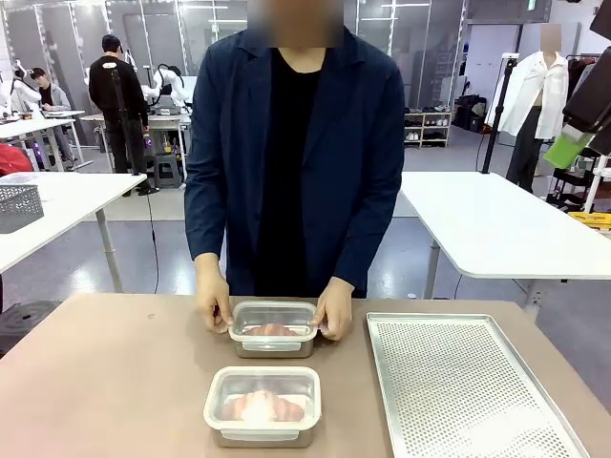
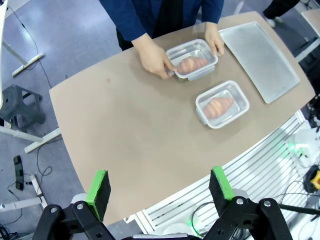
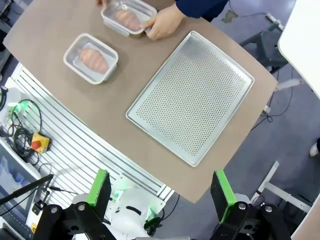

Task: Place the bread into the airtight container.
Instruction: Pick up a Butter Roll and place it into an empty Airtight Container.

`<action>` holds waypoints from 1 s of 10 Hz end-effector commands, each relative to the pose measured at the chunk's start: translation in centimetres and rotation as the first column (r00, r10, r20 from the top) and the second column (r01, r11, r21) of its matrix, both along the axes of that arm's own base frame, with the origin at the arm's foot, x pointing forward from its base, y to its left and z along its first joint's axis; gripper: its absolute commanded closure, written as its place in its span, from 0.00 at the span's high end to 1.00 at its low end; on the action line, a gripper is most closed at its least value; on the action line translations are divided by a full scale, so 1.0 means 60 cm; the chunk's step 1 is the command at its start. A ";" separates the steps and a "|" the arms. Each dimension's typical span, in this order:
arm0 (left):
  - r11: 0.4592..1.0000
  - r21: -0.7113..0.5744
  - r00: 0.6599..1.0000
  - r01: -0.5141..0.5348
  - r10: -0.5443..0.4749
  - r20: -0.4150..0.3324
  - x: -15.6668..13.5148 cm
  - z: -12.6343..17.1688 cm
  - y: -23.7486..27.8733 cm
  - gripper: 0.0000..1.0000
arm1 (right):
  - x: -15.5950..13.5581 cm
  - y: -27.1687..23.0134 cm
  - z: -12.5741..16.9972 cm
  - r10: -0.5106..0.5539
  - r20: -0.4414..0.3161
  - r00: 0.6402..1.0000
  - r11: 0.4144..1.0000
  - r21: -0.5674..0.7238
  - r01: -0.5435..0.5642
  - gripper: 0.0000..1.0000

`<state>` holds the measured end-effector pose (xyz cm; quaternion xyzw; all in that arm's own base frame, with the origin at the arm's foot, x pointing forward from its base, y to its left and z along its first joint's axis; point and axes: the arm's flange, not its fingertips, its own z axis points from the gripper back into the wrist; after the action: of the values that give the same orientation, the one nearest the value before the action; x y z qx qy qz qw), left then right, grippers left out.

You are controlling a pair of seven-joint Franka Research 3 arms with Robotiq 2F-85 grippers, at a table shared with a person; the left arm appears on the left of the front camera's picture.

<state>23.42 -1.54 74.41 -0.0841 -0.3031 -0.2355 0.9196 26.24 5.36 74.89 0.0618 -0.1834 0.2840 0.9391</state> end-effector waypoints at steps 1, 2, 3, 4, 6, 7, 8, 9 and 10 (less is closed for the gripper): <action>1.000 0.006 1.000 0.001 -0.001 -0.005 0.000 0.005 0.001 1.00 | 0.001 -0.006 0.001 0.011 0.009 1.000 1.000 -0.008 -0.011 1.00; 1.000 0.006 1.000 0.001 -0.001 -0.005 0.000 0.005 0.001 1.00 | 0.001 -0.006 0.001 0.011 0.009 1.000 1.000 -0.008 -0.011 1.00; 1.000 0.006 1.000 0.001 -0.001 -0.005 0.000 0.005 0.001 1.00 | 0.001 -0.006 0.001 0.011 0.009 1.000 1.000 -0.008 -0.011 1.00; 1.000 0.006 1.000 0.001 -0.001 -0.005 0.000 0.005 0.001 1.00 | 0.001 -0.006 0.001 0.011 0.009 1.000 1.000 -0.008 -0.011 1.00; 1.000 0.006 1.000 0.001 -0.001 -0.005 0.000 0.005 0.001 1.00 | 0.001 -0.006 0.001 0.011 0.009 1.000 1.000 -0.008 -0.011 1.00; 1.000 0.006 1.000 0.001 -0.001 -0.005 0.000 0.005 0.001 1.00 | 0.001 -0.006 0.001 0.011 0.009 1.000 1.000 -0.008 -0.011 1.00; 1.000 0.006 1.000 0.001 -0.001 -0.005 0.000 0.005 0.001 1.00 | 0.001 -0.006 0.001 0.011 0.009 1.000 1.000 -0.008 -0.011 1.00; 1.000 0.006 1.000 0.001 -0.001 -0.005 0.000 0.005 0.001 1.00 | 0.001 -0.006 0.001 0.011 0.009 1.000 1.000 -0.008 -0.011 1.00; 1.000 0.006 1.000 0.001 -0.001 -0.005 0.000 0.005 0.001 1.00 | 0.001 -0.006 0.001 0.011 0.009 1.000 1.000 -0.008 -0.011 1.00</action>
<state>23.42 -1.54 74.41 -0.0841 -0.3031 -0.2355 0.9196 26.24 5.35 74.89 0.0617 -0.1834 0.2840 0.9391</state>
